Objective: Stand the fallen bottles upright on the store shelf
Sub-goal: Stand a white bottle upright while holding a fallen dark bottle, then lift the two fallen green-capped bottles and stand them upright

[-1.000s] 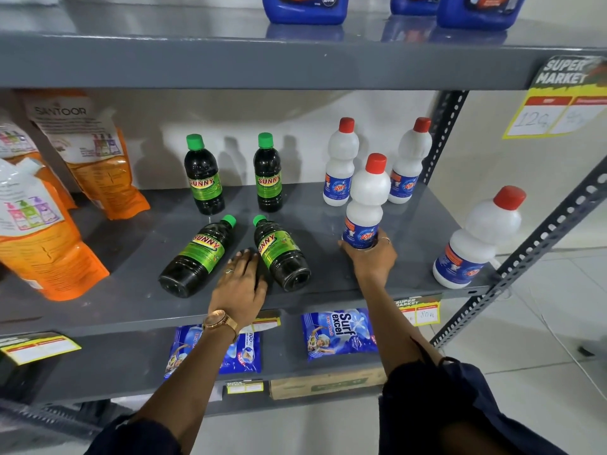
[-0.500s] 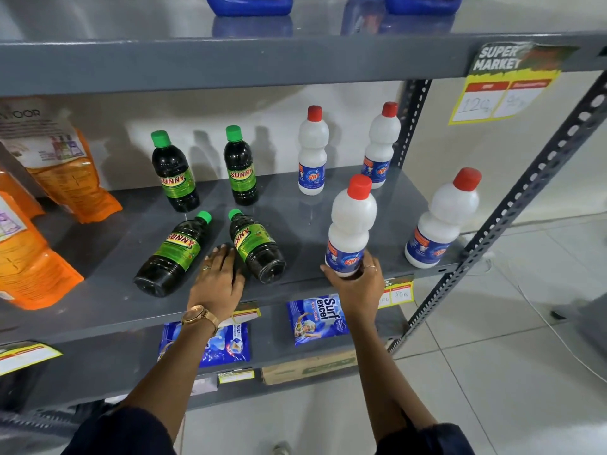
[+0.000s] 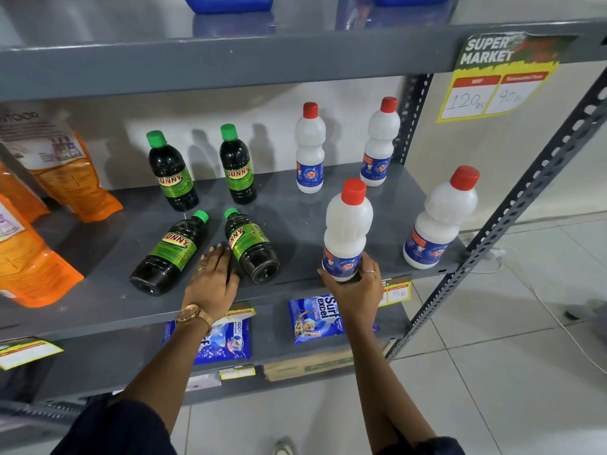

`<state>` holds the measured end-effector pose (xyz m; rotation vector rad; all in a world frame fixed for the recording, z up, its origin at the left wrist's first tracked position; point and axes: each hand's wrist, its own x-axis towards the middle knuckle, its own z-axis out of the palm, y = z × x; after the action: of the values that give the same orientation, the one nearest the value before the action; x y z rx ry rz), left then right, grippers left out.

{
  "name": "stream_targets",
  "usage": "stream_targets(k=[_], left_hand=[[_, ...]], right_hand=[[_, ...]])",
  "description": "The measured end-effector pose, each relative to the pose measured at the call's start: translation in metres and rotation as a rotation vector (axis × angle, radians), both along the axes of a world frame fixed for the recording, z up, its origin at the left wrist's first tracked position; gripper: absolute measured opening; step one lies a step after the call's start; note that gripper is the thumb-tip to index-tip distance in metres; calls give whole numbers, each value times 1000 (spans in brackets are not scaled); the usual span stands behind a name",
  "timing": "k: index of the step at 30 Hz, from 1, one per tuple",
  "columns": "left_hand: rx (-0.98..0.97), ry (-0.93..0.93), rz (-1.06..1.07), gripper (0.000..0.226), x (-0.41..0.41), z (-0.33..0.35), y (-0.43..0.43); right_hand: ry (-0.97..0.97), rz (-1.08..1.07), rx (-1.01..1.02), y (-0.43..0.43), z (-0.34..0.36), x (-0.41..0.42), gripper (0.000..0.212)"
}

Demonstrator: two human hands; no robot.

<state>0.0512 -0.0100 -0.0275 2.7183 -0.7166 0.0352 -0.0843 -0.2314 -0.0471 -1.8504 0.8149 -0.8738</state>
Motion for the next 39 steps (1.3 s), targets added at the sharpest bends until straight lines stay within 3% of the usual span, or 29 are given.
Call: stream_targets(k=[9, 15, 18, 21, 23, 25, 27, 29, 30, 32, 36, 39], left_hand=[[1, -21, 4, 60, 1, -1, -1], [-80, 51, 6, 52, -12, 8, 4], [-121, -29, -77, 53, -36, 11, 27], [-199, -159, -170, 47, -44, 22, 62], [-277, -222, -122, 40, -31, 35, 91], [-338, -225, -37, 38, -9, 45, 120], [-361, -139, 38, 39, 15, 46, 144], [-338, -41, 84, 40, 37, 41, 163], [-312, 4, 87, 40, 47, 37, 170], [-247, 74, 54, 41, 61, 29, 174], [-188, 133, 1, 53, 77, 13, 166], [-161, 99, 26, 60, 77, 3, 162]], right_hand=[[20, 21, -28, -2, -1, -1, 76], [15, 11, 80, 14, 2, -24, 96], [22, 40, 33, 52, -1, -53, 67], [156, 369, -120, 96, 8, -56, 39], [161, 461, -195, 118, 26, -29, 40], [134, 338, -267, 129, 45, 14, 50], [326, 232, -336, 128, 64, 57, 71], [678, 230, -335, 121, 77, 93, 90], [824, 254, -293, 120, 82, 106, 95], [940, 292, -179, 117, 86, 122, 94], [839, 187, -229, 120, 71, 126, 72], [452, 120, -241, 119, 59, 122, 59]])
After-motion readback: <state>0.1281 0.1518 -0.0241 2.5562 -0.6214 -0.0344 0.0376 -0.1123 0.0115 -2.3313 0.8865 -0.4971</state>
